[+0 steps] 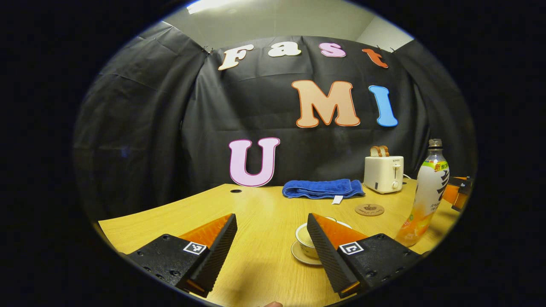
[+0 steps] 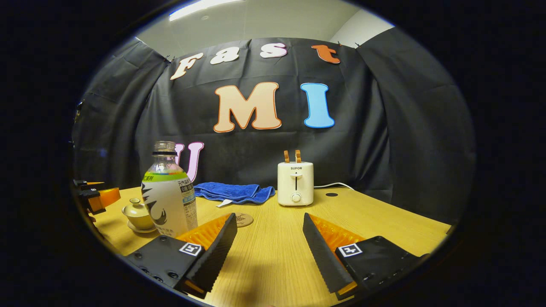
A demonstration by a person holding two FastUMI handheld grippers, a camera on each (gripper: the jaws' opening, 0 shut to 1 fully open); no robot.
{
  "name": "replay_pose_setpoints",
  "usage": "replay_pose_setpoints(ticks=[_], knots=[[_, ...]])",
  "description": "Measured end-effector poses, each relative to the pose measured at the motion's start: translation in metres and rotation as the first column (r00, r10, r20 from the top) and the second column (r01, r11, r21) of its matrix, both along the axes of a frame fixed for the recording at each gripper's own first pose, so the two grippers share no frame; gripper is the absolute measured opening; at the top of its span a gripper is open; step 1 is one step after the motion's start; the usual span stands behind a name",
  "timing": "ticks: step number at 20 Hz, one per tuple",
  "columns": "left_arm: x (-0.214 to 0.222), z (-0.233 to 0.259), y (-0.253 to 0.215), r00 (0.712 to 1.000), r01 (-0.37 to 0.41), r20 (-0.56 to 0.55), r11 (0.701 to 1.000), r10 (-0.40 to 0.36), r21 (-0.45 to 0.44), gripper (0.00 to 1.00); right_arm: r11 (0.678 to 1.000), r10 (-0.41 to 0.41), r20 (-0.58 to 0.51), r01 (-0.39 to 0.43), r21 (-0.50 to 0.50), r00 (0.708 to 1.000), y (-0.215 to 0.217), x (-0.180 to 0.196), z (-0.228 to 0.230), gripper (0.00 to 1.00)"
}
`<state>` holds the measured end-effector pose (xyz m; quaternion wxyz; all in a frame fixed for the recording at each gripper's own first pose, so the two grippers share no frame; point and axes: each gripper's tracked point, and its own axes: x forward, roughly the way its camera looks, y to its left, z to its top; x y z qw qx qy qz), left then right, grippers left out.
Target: Open the teacup lid with one hand, grasp the water bottle and pour water into the teacup with the other hand; after pouring, place the water bottle on the coaster and then close the teacup lid.
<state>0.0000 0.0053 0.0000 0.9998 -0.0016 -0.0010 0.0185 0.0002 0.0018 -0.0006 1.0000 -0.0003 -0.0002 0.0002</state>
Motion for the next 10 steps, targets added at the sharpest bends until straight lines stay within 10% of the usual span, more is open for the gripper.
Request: replay_pose_setpoints(ticks=[10], knots=[[0.0013,0.0000,-0.0021,1.000,0.016,0.000,1.000,-0.016,-0.004,0.96,1.000,0.005,0.000,-0.005,0.000,1.000,0.0016,-0.0007,-0.0002,0.99]])
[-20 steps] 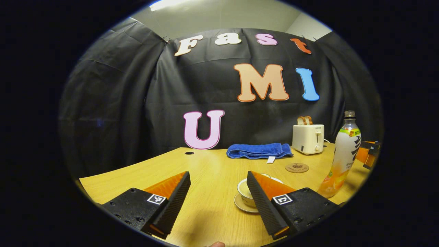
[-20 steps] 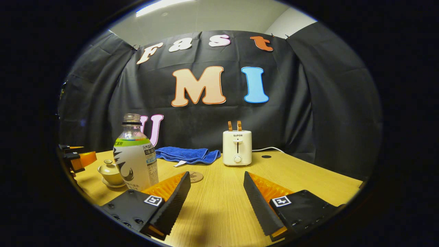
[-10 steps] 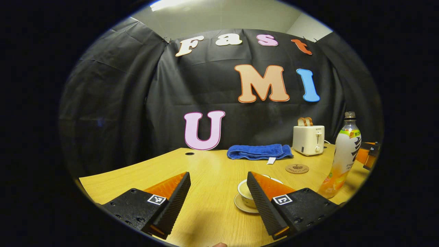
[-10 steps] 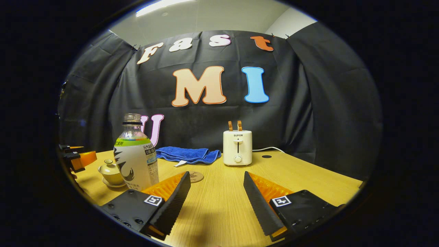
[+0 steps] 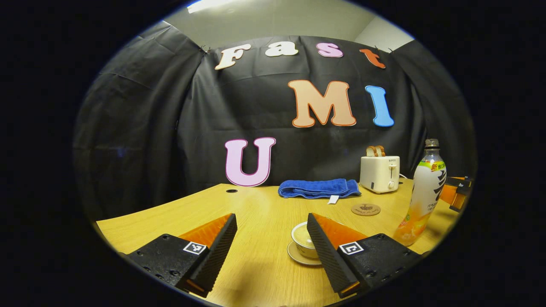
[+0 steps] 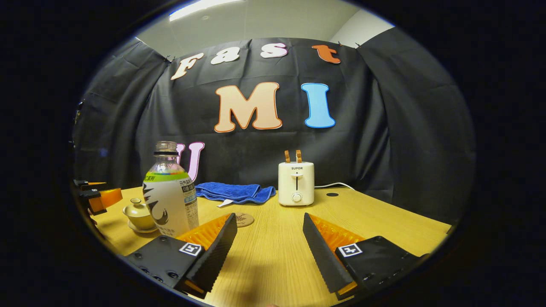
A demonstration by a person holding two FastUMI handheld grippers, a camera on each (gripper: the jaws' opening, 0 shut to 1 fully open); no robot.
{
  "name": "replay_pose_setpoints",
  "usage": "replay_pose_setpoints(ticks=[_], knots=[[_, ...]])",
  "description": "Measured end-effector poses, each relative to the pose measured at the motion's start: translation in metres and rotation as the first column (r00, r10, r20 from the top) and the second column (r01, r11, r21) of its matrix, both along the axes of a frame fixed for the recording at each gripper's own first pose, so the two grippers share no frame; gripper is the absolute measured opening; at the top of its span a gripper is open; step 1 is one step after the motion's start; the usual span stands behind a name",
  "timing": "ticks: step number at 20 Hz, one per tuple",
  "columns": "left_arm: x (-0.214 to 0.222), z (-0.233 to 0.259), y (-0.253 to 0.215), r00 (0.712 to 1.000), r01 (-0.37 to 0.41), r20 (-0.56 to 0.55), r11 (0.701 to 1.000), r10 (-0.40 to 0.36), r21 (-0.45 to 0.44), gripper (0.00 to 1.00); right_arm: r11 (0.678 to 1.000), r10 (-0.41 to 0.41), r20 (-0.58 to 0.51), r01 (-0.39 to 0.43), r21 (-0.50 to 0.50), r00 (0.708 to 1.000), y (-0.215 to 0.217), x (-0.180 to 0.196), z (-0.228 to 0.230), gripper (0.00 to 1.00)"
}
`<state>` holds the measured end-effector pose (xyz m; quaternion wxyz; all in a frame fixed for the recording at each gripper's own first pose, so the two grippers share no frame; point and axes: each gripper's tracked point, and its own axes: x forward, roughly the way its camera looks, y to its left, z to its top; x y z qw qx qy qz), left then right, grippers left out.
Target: Open the teacup lid with one hand, grasp the water bottle and pour water into the teacup with the other hand; after pouring, place the water bottle on the coaster and then close the teacup lid.
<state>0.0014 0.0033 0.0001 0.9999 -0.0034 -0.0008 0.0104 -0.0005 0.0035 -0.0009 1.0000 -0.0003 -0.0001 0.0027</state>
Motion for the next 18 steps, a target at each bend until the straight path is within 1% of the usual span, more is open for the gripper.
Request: replay_pose_setpoints(ticks=[4,7,8,9,11,12,13,14,15,16,17,18], knots=[[0.002,0.001,-0.007,0.999,0.036,0.008,0.999,-0.036,-0.002,0.96,1.000,0.009,0.000,-0.009,0.001,1.000,0.002,0.000,-0.001,0.99],[0.003,0.008,-0.015,0.997,0.072,0.021,0.997,-0.071,-0.032,0.96,1.000,0.015,0.000,-0.015,0.002,1.000,0.003,-0.001,-0.001,0.99],[0.003,0.012,-0.020,0.996,0.090,0.028,0.995,-0.089,-0.029,0.96,1.000,0.016,0.000,-0.016,0.002,1.000,0.003,0.000,0.000,0.94],[0.004,0.019,-0.024,0.994,0.102,0.043,0.995,-0.102,-0.013,0.96,1.000,0.020,0.000,-0.020,0.002,1.000,0.004,-0.001,-0.001,0.99],[0.010,0.027,-0.030,0.990,0.127,0.052,0.992,-0.128,0.026,0.96,1.000,0.027,-0.001,-0.027,0.002,1.000,0.005,-0.001,-0.001,0.99],[0.014,0.027,-0.036,0.988,0.143,0.048,0.989,-0.145,0.038,0.96,1.000,0.027,0.000,-0.027,0.002,1.000,0.005,0.000,-0.001,0.99],[0.016,0.028,-0.043,0.986,0.162,0.038,0.986,-0.164,0.045,0.96,1.000,0.027,0.000,-0.027,0.002,1.000,0.005,-0.001,0.000,0.94],[0.018,0.025,-0.048,0.984,0.177,0.022,0.983,-0.178,0.046,0.96,1.000,0.028,0.000,-0.028,0.002,1.000,0.005,0.000,-0.001,0.94],[0.020,0.022,-0.052,0.982,0.187,0.006,0.981,-0.187,0.044,0.96,0.999,0.032,0.001,-0.032,0.002,0.999,0.006,-0.001,-0.001,0.99],[0.022,0.018,-0.057,0.980,0.197,-0.011,0.980,-0.197,0.036,0.96,0.999,0.033,-0.001,-0.033,0.002,0.999,0.007,-0.001,-0.001,0.94],[0.024,0.014,-0.060,0.979,0.205,-0.027,0.978,-0.204,0.027,0.96,0.999,0.036,-0.001,-0.036,0.003,0.999,0.006,-0.001,-0.001,0.99],[0.027,0.009,-0.062,0.977,0.210,-0.046,0.977,-0.209,0.018,0.96,0.999,0.038,-0.001,-0.038,0.002,0.999,0.007,-0.001,-0.001,0.99]])
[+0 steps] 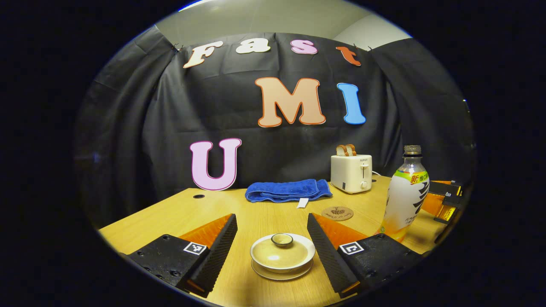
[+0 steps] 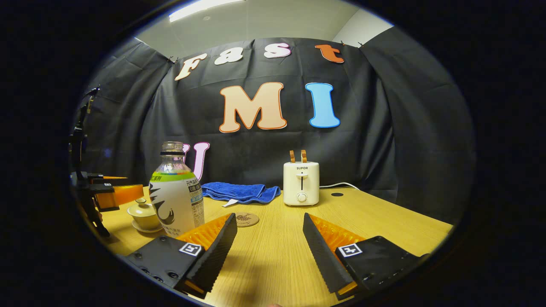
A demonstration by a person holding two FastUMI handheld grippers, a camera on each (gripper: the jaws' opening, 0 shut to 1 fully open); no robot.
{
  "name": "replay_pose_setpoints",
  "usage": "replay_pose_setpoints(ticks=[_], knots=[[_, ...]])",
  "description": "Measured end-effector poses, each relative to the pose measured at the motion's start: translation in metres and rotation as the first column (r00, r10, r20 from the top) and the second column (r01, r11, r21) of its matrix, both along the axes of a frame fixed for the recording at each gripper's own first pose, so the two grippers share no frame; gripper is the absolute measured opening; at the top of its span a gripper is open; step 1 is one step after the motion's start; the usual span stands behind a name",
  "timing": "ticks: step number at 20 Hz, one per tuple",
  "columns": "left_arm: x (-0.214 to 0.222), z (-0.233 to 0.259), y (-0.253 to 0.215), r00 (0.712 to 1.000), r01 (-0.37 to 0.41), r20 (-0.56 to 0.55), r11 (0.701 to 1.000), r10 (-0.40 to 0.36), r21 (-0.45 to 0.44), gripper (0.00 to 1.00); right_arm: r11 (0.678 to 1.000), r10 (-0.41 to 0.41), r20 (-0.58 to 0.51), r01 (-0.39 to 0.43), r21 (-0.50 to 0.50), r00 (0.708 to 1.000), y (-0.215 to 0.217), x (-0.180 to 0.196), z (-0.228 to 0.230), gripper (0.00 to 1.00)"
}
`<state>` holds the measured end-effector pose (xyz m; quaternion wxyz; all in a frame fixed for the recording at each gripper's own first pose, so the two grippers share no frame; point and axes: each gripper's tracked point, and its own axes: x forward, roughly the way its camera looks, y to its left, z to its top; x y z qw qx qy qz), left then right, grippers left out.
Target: Open the teacup lid with one hand, grasp the water bottle and pour water into the teacup with the other hand; after pouring, place the water bottle on the coaster and then close the teacup lid.
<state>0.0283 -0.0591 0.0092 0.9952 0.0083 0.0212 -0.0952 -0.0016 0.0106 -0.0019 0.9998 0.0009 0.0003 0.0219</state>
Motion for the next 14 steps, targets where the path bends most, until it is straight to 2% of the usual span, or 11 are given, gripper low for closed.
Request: replay_pose_setpoints(ticks=[2,3,4,6,7,8,9,10,11,12,14], knots=[[0.004,-0.012,-0.003,0.999,0.003,-0.046,1.000,-0.002,0.005,0.96,1.000,0.002,0.001,-0.002,0.000,1.000,0.000,0.000,0.000,0.99],[0.005,-0.016,-0.004,0.998,0.005,-0.066,1.000,-0.005,0.012,0.96,1.000,0.005,0.000,-0.005,0.001,1.000,0.001,0.001,0.000,0.95],[0.005,-0.020,-0.005,0.996,0.011,-0.084,1.000,-0.010,0.018,0.95,1.000,0.008,0.000,-0.008,0.001,1.000,0.002,0.000,0.000,0.99],[0.007,-0.025,-0.008,0.994,0.019,-0.104,1.000,-0.016,0.023,0.87,1.000,0.009,0.000,-0.009,0.001,1.000,0.001,0.000,0.000,0.99],[0.008,-0.026,-0.009,0.993,0.021,-0.113,0.999,-0.018,0.026,0.86,1.000,0.009,0.000,-0.009,0.001,1.000,0.002,0.000,0.000,0.99],[0.008,-0.028,-0.008,0.993,0.021,-0.120,0.999,-0.017,0.029,0.82,1.000,0.009,0.001,-0.009,0.001,1.000,0.002,0.000,0.000,0.94],[0.009,-0.029,-0.009,0.992,0.023,-0.127,0.999,-0.019,0.032,0.80,1.000,0.009,0.001,-0.009,0.001,1.000,0.002,0.000,0.000,0.99],[0.009,-0.032,-0.010,0.991,0.028,-0.134,0.999,-0.023,0.035,0.78,1.000,0.010,0.000,-0.010,0.001,1.000,0.002,0.000,0.000,0.94],[0.009,-0.034,-0.010,0.990,0.026,-0.141,0.999,-0.020,0.039,0.78,1.000,0.011,0.000,-0.011,0.001,1.000,0.002,0.000,-0.001,0.95],[0.010,-0.035,-0.010,0.989,0.024,-0.148,0.999,-0.018,0.041,0.72,1.000,0.013,0.000,-0.013,0.001,1.000,0.003,0.000,0.000,0.99],[0.012,-0.036,-0.008,0.989,0.015,-0.150,0.999,-0.008,0.045,0.62,1.000,0.015,0.000,-0.015,0.001,1.000,0.003,0.000,0.000,0.94]])
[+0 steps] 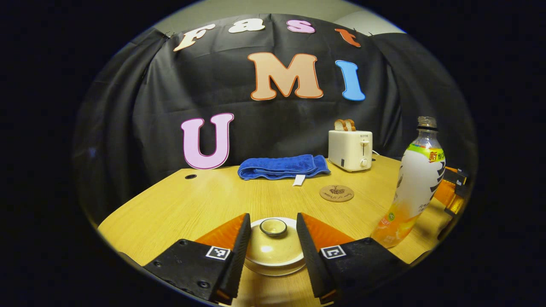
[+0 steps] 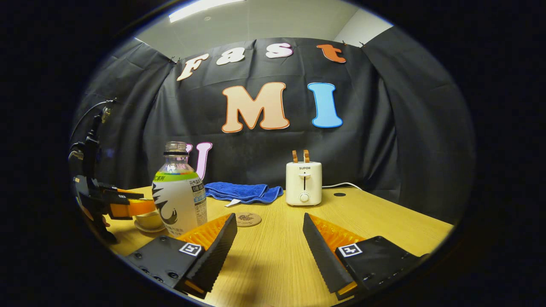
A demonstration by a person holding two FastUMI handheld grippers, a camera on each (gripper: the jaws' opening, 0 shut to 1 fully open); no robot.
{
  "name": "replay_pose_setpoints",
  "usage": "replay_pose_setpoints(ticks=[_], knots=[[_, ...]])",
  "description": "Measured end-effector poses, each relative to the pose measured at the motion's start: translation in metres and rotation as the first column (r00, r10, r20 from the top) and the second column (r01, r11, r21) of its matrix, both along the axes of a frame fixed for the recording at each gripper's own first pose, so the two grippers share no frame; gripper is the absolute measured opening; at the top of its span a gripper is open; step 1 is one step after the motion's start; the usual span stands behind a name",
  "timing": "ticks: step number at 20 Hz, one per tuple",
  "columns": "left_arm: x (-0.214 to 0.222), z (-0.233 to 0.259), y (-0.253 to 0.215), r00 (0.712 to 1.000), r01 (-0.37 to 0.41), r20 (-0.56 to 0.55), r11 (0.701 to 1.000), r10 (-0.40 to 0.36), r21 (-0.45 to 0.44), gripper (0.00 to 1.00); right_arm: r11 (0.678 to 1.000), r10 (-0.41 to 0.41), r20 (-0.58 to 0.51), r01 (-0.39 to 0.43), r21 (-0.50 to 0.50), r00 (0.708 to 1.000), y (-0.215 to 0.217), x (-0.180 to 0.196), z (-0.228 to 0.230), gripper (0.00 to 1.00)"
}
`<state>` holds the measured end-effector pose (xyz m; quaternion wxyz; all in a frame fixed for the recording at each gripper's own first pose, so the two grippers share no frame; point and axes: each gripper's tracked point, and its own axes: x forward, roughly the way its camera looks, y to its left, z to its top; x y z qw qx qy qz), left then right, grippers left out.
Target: Open the teacup lid with one hand, grasp the water bottle and pour water into the teacup with the other hand; after pouring, place the water bottle on the coaster and then close the teacup lid.
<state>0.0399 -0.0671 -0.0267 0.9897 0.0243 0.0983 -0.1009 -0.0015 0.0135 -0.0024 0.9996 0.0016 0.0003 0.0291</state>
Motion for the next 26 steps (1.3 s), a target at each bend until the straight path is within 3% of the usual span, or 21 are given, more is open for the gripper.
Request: replay_pose_setpoints(ticks=[2,4,5,8,9,11,12,20,21,22,24,26], knots=[[0.001,-0.001,0.000,1.000,-0.001,-0.006,1.000,0.001,0.006,0.57,1.000,0.000,0.001,0.000,0.000,1.000,0.000,0.000,0.000,0.99],[0.001,-0.001,-0.001,1.000,0.001,-0.004,1.000,-0.001,0.017,0.54,1.000,0.000,0.001,0.000,-0.001,1.000,0.000,0.000,0.000,0.94],[0.000,0.000,0.000,1.000,0.000,-0.003,1.000,0.000,0.026,0.53,1.000,0.000,0.001,0.000,0.000,1.000,0.000,0.000,0.000,0.99],[0.001,0.001,-0.002,1.000,0.007,0.007,0.999,-0.007,0.031,0.37,1.000,0.001,0.001,-0.001,-0.001,1.000,0.000,0.000,0.000,1.00],[0.002,0.000,-0.004,1.000,0.012,0.011,0.999,-0.012,0.032,0.34,1.000,0.004,0.000,-0.004,0.000,1.000,0.001,0.000,0.000,0.94],[0.002,0.001,-0.003,1.000,0.015,0.019,1.000,-0.016,0.027,0.28,1.000,0.011,0.000,-0.011,0.000,1.000,0.003,-0.001,0.000,0.94],[0.003,0.002,-0.003,1.000,0.017,0.025,1.000,-0.017,0.021,0.26,1.000,0.014,-0.002,-0.014,0.000,1.000,0.003,0.000,0.000,0.99],[0.004,0.014,-0.001,0.998,0.003,0.057,0.998,0.001,-0.067,0.23,0.999,0.047,-0.006,-0.047,0.000,0.999,0.009,-0.007,0.000,0.99],[0.003,0.020,0.002,0.997,-0.002,0.071,0.998,0.007,-0.069,0.23,0.998,0.058,-0.008,-0.058,-0.001,0.998,0.012,-0.010,-0.001,0.94],[0.002,0.025,0.004,0.997,-0.005,0.082,0.998,0.011,-0.070,0.23,0.998,0.068,-0.009,-0.068,-0.004,0.998,0.014,-0.013,-0.001,1.00],[0.001,0.034,0.011,0.995,-0.015,0.100,0.997,0.022,-0.070,0.23,0.996,0.085,-0.020,-0.085,-0.018,0.996,0.019,-0.019,-0.003,0.94],[-0.002,0.042,0.017,0.993,-0.026,0.117,0.997,0.034,-0.075,0.23,0.994,0.109,-0.023,-0.109,-0.031,0.994,0.026,-0.027,-0.001,1.00]])
